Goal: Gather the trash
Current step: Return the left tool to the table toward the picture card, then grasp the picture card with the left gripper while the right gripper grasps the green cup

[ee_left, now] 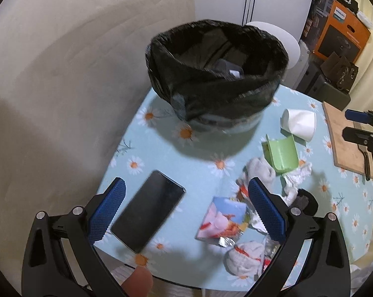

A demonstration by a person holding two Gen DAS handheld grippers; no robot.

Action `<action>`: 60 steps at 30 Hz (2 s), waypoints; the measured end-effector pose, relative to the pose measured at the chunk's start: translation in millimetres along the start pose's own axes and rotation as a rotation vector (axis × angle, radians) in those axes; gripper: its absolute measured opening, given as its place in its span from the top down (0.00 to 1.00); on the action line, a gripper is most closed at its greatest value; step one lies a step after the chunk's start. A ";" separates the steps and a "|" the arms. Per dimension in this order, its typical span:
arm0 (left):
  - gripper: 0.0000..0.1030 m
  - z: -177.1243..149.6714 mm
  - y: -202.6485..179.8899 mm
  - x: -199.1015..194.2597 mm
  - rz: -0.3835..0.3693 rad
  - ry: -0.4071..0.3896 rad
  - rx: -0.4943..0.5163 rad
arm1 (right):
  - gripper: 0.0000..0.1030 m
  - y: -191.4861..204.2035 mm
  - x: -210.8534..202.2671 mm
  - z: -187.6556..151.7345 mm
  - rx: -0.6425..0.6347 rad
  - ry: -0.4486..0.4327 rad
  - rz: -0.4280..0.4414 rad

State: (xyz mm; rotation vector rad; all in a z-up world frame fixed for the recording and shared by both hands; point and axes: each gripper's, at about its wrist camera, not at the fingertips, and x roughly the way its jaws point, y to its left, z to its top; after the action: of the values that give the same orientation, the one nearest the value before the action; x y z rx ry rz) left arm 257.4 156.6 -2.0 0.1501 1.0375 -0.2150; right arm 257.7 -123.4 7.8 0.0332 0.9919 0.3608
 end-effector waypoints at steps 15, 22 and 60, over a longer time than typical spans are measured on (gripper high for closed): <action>0.06 -49.5 -23.4 36.6 -0.073 0.087 -0.033 | 0.15 19.1 47.3 -33.2 -0.060 0.137 -0.034; 0.06 -63.2 -26.5 59.0 -0.093 0.134 -0.020 | 0.15 26.5 79.0 -38.4 -0.042 0.200 -0.053; 0.04 -60.5 -39.2 167.4 -0.150 0.257 0.317 | 0.07 -9.7 196.2 -31.2 0.193 0.337 -0.272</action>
State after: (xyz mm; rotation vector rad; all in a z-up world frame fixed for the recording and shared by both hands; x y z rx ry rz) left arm 279.2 114.5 -177.9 0.3951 1.2669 -0.5070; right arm 331.5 -75.4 -170.5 0.0123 1.3451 0.0182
